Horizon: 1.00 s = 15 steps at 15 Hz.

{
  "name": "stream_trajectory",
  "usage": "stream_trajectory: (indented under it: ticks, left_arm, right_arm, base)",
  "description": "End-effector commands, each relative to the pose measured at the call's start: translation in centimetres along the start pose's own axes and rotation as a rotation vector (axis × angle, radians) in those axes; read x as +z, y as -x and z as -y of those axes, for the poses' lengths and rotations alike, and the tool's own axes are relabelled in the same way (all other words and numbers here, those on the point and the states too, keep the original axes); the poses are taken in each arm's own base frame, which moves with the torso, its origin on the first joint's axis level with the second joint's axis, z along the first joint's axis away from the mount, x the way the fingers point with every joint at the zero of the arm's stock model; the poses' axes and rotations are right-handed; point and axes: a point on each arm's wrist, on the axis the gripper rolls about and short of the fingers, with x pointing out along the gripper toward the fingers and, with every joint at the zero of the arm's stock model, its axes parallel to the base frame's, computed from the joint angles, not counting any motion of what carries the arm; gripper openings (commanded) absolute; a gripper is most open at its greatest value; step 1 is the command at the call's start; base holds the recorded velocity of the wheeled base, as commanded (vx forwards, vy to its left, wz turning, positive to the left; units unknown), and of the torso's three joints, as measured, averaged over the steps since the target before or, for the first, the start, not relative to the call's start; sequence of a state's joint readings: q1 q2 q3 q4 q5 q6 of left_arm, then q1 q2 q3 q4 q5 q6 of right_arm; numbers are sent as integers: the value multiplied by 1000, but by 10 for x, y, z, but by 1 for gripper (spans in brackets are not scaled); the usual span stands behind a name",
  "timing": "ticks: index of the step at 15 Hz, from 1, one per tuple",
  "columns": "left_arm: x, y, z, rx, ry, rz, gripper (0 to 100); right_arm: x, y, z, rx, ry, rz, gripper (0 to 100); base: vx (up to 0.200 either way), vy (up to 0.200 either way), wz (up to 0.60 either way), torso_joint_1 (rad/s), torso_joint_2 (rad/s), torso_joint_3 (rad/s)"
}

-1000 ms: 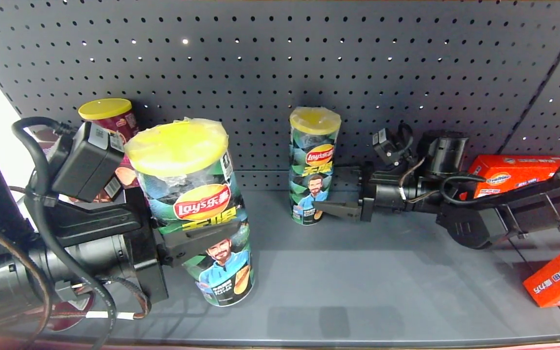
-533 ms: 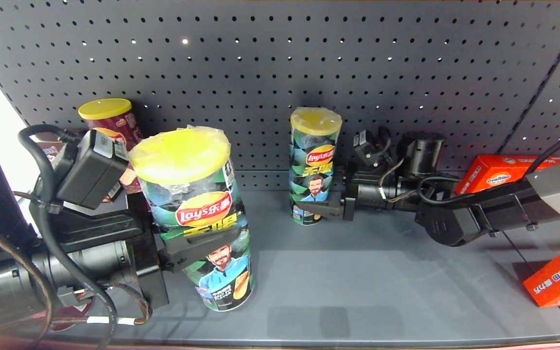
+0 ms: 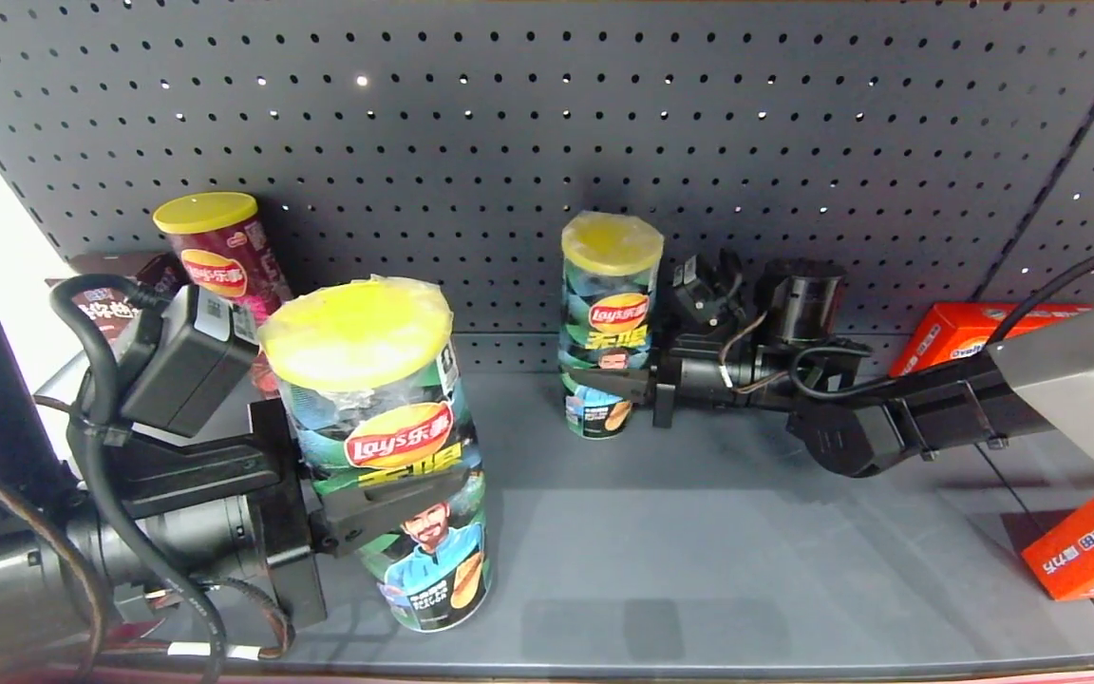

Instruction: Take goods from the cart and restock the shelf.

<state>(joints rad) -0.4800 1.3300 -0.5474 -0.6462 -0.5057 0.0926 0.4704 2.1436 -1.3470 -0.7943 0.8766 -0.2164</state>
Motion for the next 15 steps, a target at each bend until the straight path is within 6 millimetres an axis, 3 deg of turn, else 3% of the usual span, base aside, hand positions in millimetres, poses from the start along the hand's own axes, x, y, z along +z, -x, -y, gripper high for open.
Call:
stream_trajectory:
  ticks: [1,5,8,15]
  left_arm:
    - [0,0,0,0,0,1,0]
    - [1,0,0,0,-8,9,0]
    - [4,0,-1,6,-25,55,0]
    - [6,2,0,10,-29,65,0]
  right_arm:
    - [-2,0,-1,1,-4,-3,0]
    - [15,9,-7,-4,11,9,0]
    - [39,25,-22,-31,26,17,0]
    - [71,60,-109,-38,4,18,0]
  base:
    - [0,0,0,0,0,0]
    - [0,0,0,0,0,0]
    - [0,0,0,0,0,0]
    - [0,0,0,0,0,0]
